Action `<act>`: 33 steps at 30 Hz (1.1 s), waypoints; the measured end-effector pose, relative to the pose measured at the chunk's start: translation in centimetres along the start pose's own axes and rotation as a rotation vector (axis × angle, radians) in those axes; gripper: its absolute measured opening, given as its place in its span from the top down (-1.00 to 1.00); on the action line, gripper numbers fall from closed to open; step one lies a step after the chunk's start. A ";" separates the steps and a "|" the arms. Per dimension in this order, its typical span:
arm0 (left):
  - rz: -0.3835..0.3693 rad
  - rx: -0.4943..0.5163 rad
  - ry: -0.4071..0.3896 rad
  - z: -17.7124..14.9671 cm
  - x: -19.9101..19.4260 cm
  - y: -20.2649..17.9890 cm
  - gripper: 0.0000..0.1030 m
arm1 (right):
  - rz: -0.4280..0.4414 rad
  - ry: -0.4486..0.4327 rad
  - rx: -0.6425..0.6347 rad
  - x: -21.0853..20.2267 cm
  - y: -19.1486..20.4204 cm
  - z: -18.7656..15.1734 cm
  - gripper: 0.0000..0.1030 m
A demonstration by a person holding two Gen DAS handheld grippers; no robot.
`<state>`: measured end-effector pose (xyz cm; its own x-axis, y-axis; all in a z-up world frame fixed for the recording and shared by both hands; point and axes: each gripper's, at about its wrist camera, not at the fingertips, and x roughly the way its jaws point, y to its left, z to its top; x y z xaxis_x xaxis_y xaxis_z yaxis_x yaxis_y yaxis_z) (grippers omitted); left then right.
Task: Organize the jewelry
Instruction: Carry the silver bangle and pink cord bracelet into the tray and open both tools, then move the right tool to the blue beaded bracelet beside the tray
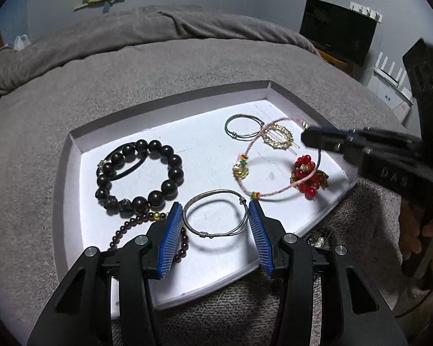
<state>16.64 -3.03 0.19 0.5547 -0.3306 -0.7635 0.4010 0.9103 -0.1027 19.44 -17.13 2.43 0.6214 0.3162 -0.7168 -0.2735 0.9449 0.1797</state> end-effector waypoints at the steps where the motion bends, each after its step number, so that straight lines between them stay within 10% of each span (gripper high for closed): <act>1: 0.000 -0.002 0.002 0.0 0.1 0.0 0.05 | 0.003 0.007 0.000 0.2 0.0 -0.1 0.91; 16: 0.008 -0.004 -0.005 0.2 0.0 -0.1 -0.06 | 0.020 0.025 0.018 0.2 -0.1 -0.3 0.86; 33: 0.035 0.006 -0.045 -1.0 -3.2 -0.2 -0.42 | -0.004 -0.085 0.077 -4.7 -1.6 -0.8 -0.38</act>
<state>14.02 -1.93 2.06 0.6003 -0.3096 -0.7374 0.3852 0.9200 -0.0727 16.42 -20.21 4.94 0.6834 0.3154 -0.6584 -0.2157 0.9488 0.2306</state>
